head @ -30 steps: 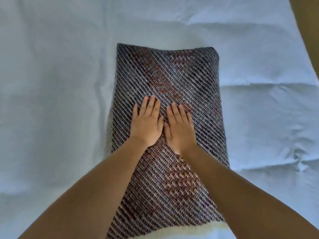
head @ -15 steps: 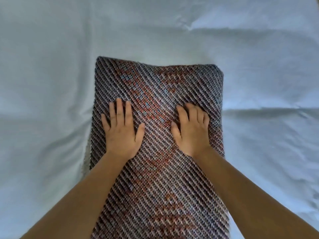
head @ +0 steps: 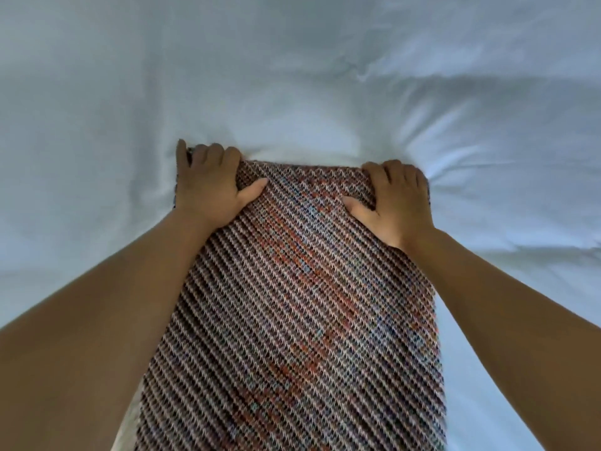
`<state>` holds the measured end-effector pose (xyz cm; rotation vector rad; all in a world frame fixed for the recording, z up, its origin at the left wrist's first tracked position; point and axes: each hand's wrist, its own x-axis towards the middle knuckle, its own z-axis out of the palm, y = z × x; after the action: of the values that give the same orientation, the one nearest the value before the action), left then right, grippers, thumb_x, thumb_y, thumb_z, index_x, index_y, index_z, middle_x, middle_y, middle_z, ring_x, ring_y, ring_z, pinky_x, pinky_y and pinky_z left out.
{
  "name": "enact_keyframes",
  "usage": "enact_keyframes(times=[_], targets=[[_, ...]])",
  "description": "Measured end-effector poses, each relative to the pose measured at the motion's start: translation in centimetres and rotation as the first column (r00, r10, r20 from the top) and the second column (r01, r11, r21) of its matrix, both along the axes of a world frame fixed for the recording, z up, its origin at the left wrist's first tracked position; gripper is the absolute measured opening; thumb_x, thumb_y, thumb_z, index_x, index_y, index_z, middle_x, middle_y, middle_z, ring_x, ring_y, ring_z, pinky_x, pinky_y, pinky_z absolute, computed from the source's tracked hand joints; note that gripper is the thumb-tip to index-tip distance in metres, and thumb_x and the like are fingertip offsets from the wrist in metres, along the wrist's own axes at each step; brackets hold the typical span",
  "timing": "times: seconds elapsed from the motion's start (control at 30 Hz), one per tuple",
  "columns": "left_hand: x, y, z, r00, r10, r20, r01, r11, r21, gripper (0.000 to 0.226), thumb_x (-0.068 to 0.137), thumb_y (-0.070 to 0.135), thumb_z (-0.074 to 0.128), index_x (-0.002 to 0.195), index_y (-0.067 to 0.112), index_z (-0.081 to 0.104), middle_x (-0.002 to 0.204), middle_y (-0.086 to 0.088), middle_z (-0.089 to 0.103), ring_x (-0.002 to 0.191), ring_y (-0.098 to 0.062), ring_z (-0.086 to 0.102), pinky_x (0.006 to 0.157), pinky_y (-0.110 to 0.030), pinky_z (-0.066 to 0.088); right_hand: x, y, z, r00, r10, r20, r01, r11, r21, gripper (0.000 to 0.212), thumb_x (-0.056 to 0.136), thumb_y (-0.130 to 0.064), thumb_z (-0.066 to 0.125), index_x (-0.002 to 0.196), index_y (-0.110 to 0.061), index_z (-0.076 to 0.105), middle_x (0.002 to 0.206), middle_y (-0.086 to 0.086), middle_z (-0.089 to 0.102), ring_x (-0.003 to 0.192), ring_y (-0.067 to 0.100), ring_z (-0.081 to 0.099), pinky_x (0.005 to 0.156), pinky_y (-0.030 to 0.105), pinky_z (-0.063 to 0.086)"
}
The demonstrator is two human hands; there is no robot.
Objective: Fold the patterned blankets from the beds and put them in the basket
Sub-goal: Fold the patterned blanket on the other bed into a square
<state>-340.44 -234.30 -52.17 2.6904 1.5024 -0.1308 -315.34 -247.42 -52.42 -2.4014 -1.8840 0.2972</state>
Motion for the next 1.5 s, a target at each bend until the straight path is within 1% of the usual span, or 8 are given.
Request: enact_keyframes(times=[0.17, 0.33, 0.5, 0.8, 0.9, 1.2, 1.3, 1.5], targets=[[0.5, 2.9, 1.2, 0.972, -0.182, -0.147, 0.181, 0.983, -0.017, 0.09, 0.065, 0.085, 0.017, 0.094, 0.014, 0.064, 0.088, -0.011, 0.067, 0.097, -0.032, 0.056, 0.106, -0.046, 0.021, 1.8, 2.7, 1.4, 0.999, 0.001, 0.05, 0.006, 0.991, -0.137, 0.078, 0.052, -0.092, 0.037, 0.083, -0.021, 0.043, 0.068, -0.005, 0.045, 0.071, 0.023, 0.046, 0.073, 0.037, 0.032], [1.1, 2.5, 1.6, 0.978, -0.155, -0.138, 0.16, 0.987, 0.022, 0.077, 0.062, 0.086, 0.018, 0.059, 0.016, 0.051, 0.054, 0.0, 0.047, 0.061, -0.022, 0.043, 0.081, -0.039, 0.035, 0.3, 2.7, 1.6, 0.984, -0.104, 0.148, 0.141, 0.952, -0.271, 0.077, 0.056, -0.09, 0.037, 0.083, -0.017, 0.041, 0.062, -0.002, 0.04, 0.069, 0.023, 0.044, 0.072, 0.036, 0.03], [1.5, 0.6, 3.4, 0.977, -0.133, -0.169, 0.145, 0.987, 0.065, 0.062, 0.075, 0.076, 0.031, 0.06, 0.017, 0.035, 0.052, 0.002, 0.04, 0.045, -0.015, 0.034, 0.055, -0.028, 0.025, -1.3, 1.7, 3.1, 0.978, -0.119, 0.17, 0.159, 0.956, -0.247, 0.063, 0.073, -0.078, 0.037, 0.068, -0.016, 0.036, 0.057, 0.0, 0.04, 0.05, 0.018, 0.035, 0.063, 0.032, 0.029], [-2.9, -4.1, 9.7, 0.983, -0.18, -0.029, 0.183, 0.974, 0.131, 0.065, 0.071, 0.078, 0.028, 0.075, 0.014, 0.038, 0.058, 0.004, 0.034, 0.044, -0.016, 0.033, 0.044, -0.022, 0.018, -2.6, -4.5, 7.5, 0.964, -0.064, 0.258, 0.05, 0.997, 0.057, 0.05, 0.092, -0.053, 0.036, 0.096, -0.004, 0.047, 0.079, 0.014, 0.06, 0.073, 0.033, 0.056, 0.061, 0.035, 0.03], [-5.9, -7.7, 11.7, 0.962, -0.272, -0.034, 0.275, 0.954, 0.122, 0.06, 0.075, 0.068, 0.048, 0.085, 0.008, 0.052, 0.07, -0.003, 0.042, 0.05, -0.021, 0.04, 0.044, -0.023, 0.022, -3.6, -7.8, 10.3, 0.962, 0.01, 0.274, -0.038, 0.995, 0.097, 0.038, 0.092, -0.039, 0.049, 0.096, -0.002, 0.048, 0.081, 0.018, 0.061, 0.074, 0.036, 0.056, 0.059, 0.035, 0.029], [-12.8, -22.3, 15.4, 0.982, -0.159, 0.101, 0.15, 0.984, 0.097, 0.035, 0.082, 0.026, 0.066, 0.106, 0.002, 0.056, 0.104, -0.017, 0.056, 0.087, -0.035, 0.057, 0.056, -0.037, 0.045, -9.9, -20.5, 16.5, 0.921, 0.188, 0.342, -0.194, 0.981, -0.018, 0.029, 0.09, -0.012, 0.049, 0.116, -0.003, 0.045, 0.103, 0.017, 0.054, 0.087, 0.033, 0.053, 0.054, 0.033, 0.03], [-14.8, -26.8, 16.1, 0.975, -0.189, 0.116, 0.178, 0.979, 0.099, 0.032, 0.077, 0.015, 0.069, 0.104, 0.001, 0.058, 0.1, -0.018, 0.058, 0.085, -0.036, 0.058, 0.054, -0.039, 0.047, -11.5, -25.7, 16.7, 0.926, 0.237, 0.294, -0.234, 0.971, -0.045, 0.034, 0.088, -0.013, 0.05, 0.12, -0.003, 0.047, 0.114, 0.017, 0.054, 0.1, 0.035, 0.052, 0.059, 0.033, 0.033], [-18.5, -35.5, 16.3, 0.968, -0.216, 0.128, 0.193, 0.967, 0.169, 0.03, 0.063, 0.0, 0.076, 0.091, 0.002, 0.064, 0.086, -0.016, 0.06, 0.071, -0.035, 0.061, 0.041, -0.036, 0.048, -14.9, -34.9, 16.4, 0.937, 0.315, 0.151, -0.317, 0.948, -0.011, 0.036, 0.06, -0.008, 0.079, 0.09, 0.0, 0.06, 0.08, 0.016, 0.061, 0.069, 0.035, 0.061, 0.045, 0.032, 0.044]])
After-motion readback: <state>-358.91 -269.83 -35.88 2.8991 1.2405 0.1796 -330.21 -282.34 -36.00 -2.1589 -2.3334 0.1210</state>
